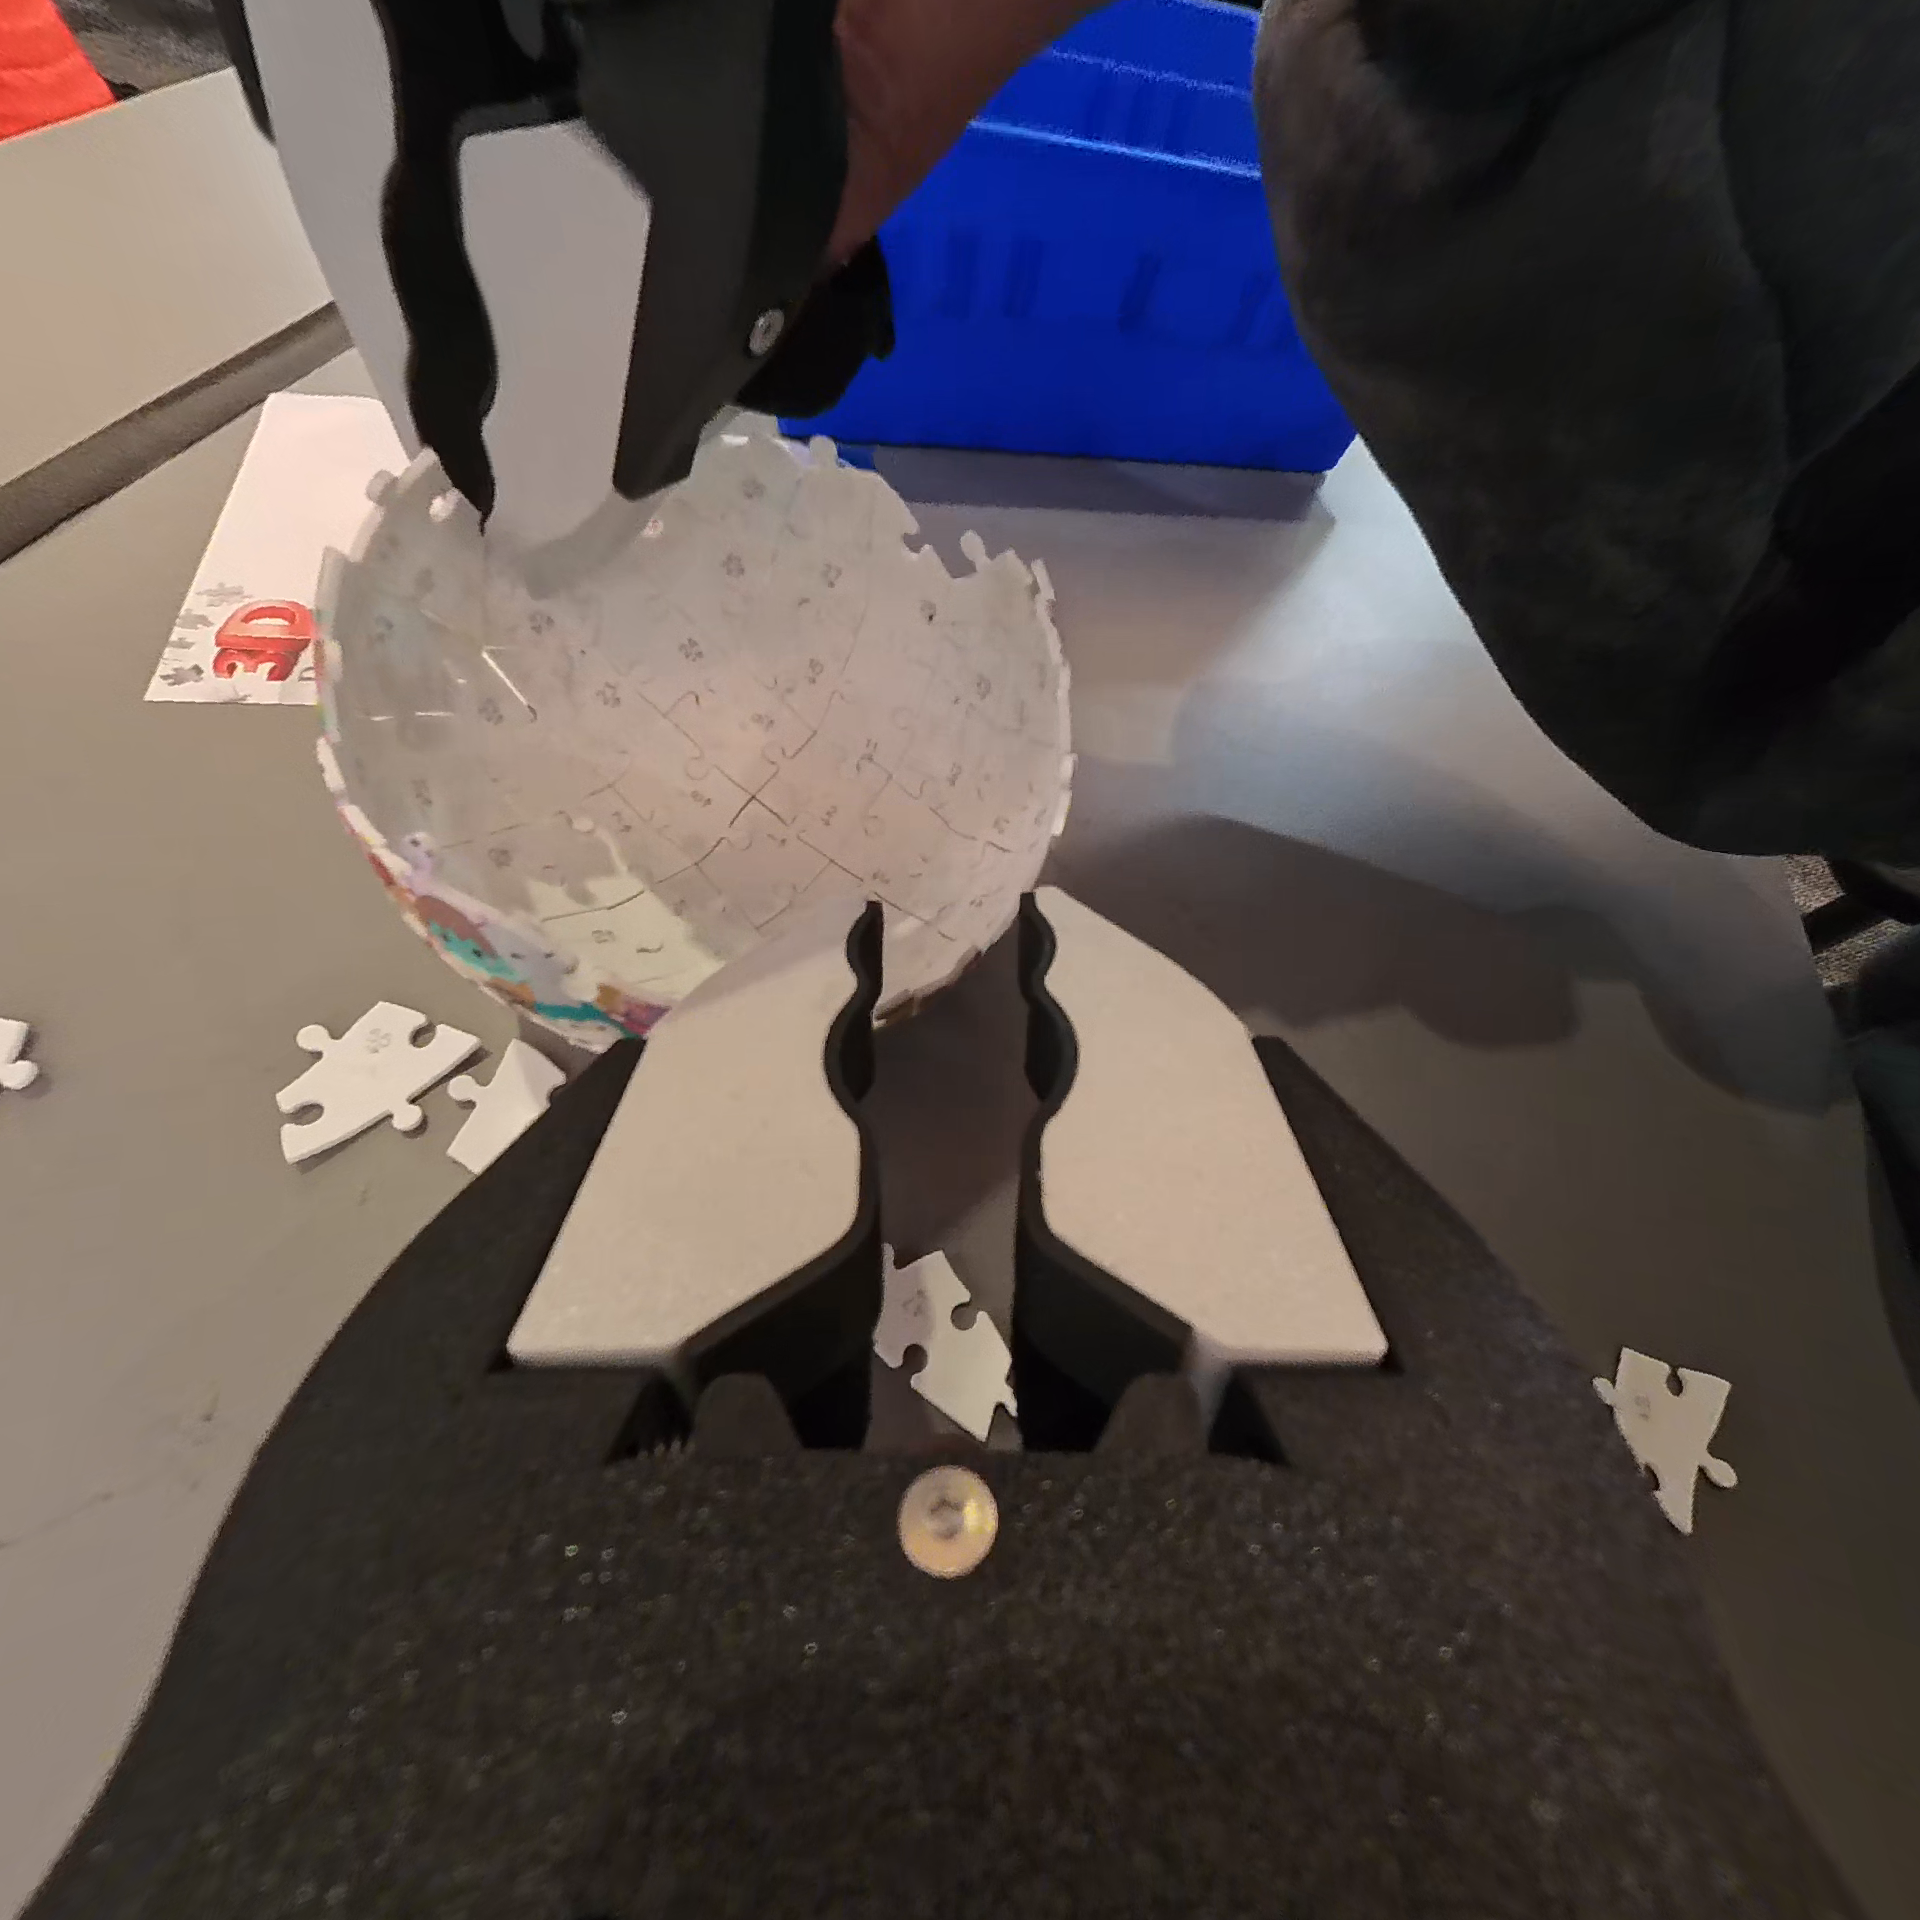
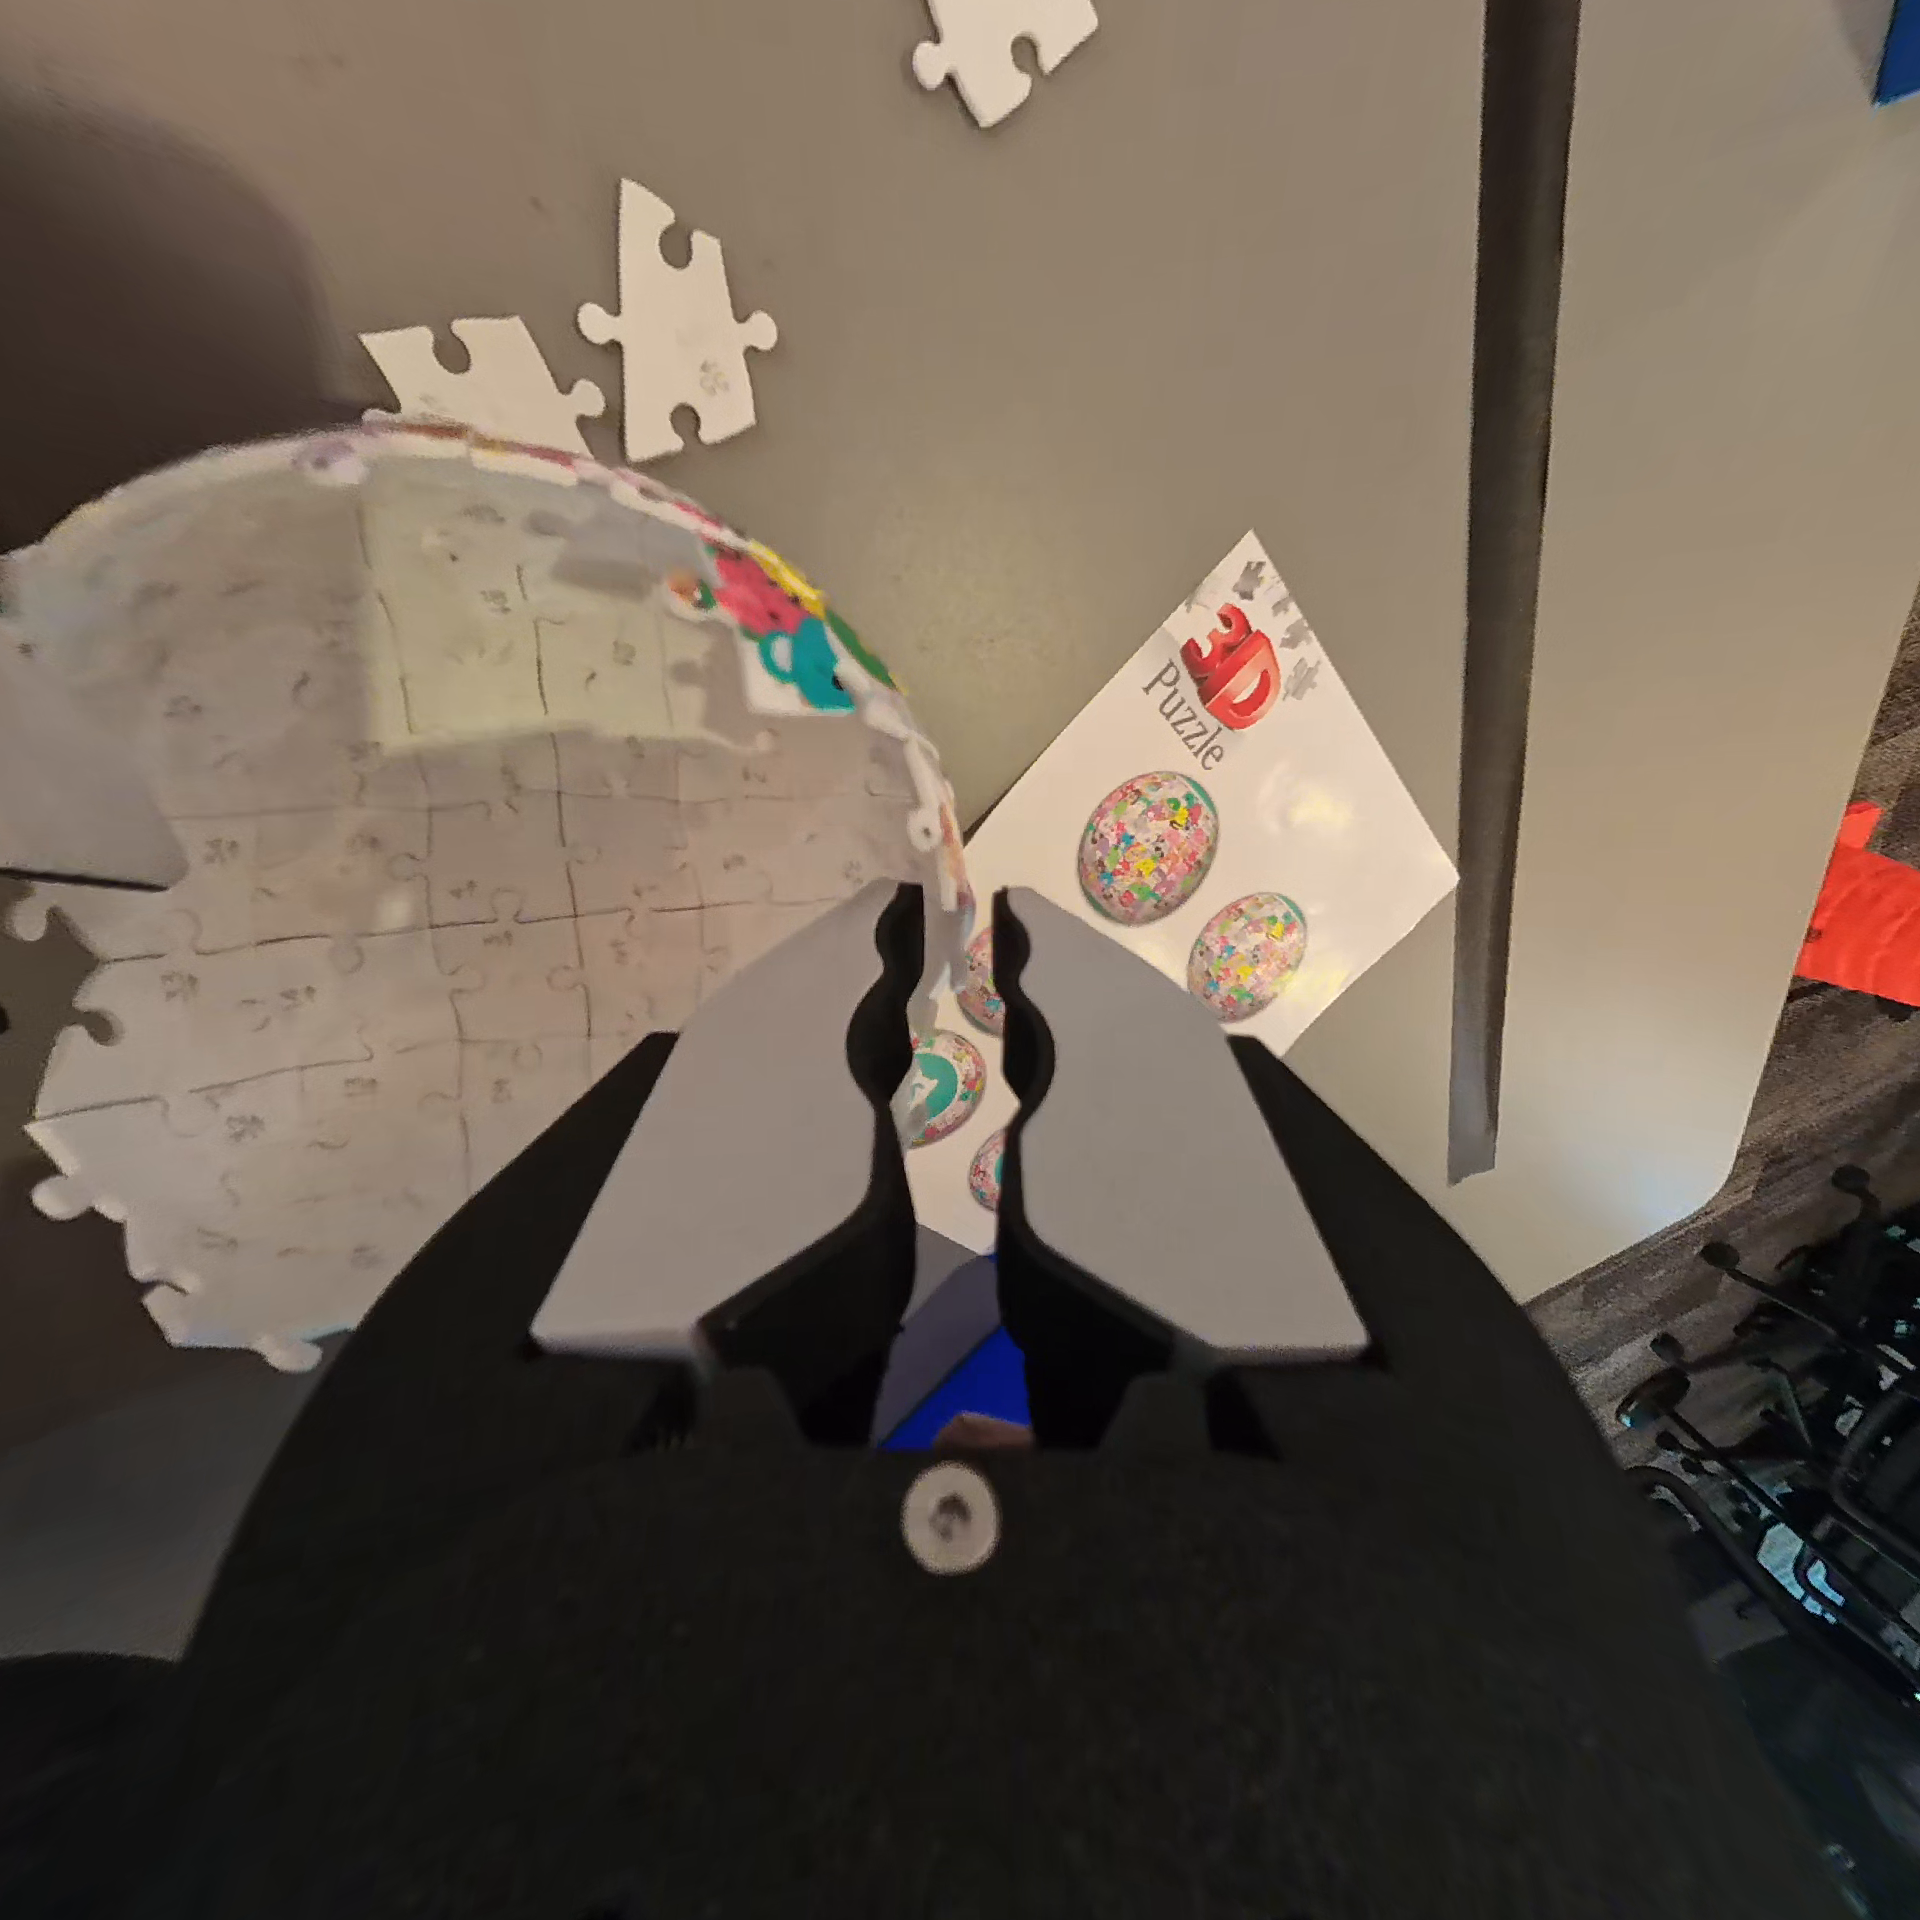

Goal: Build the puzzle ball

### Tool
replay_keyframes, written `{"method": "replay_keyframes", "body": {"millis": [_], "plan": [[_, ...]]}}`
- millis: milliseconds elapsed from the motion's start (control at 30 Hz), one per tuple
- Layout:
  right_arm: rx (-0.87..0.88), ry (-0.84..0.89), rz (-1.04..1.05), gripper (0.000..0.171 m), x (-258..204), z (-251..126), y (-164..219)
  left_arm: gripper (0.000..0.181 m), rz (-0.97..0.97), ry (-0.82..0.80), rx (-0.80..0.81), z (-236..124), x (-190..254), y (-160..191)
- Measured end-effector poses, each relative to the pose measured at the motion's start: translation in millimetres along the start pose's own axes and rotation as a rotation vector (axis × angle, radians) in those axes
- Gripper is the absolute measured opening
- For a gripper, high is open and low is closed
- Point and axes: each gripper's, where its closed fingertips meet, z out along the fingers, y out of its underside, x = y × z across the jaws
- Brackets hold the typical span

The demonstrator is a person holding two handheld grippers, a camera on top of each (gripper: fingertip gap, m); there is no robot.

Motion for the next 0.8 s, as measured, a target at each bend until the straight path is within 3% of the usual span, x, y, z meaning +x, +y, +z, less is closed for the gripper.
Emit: {"method": "replay_keyframes", "body": {"millis": [400, 533, 633, 800], "plan": [[0.007, 0.002, 0.001, 0.005, 1, 1, -3, 0.024, 0.002, 0.005, -0.001, 2, 2, 0], [0.077, 0.03, 0.049, 0.022, 7, -19, -1, 0.024, 0.0, 0.007, -0.001, 4, 3, -2], [0.251, 0.089, 0.175, 0.036, 18, -59, 6, 0.025, 0.01, 0.007, -0.004, 6, 6, -2], [0.737, 0.093, 0.477, 0.051, 2, -113, 28, 0.025, 0.02, 0.016, -0.008, 8, 11, -3]]}}
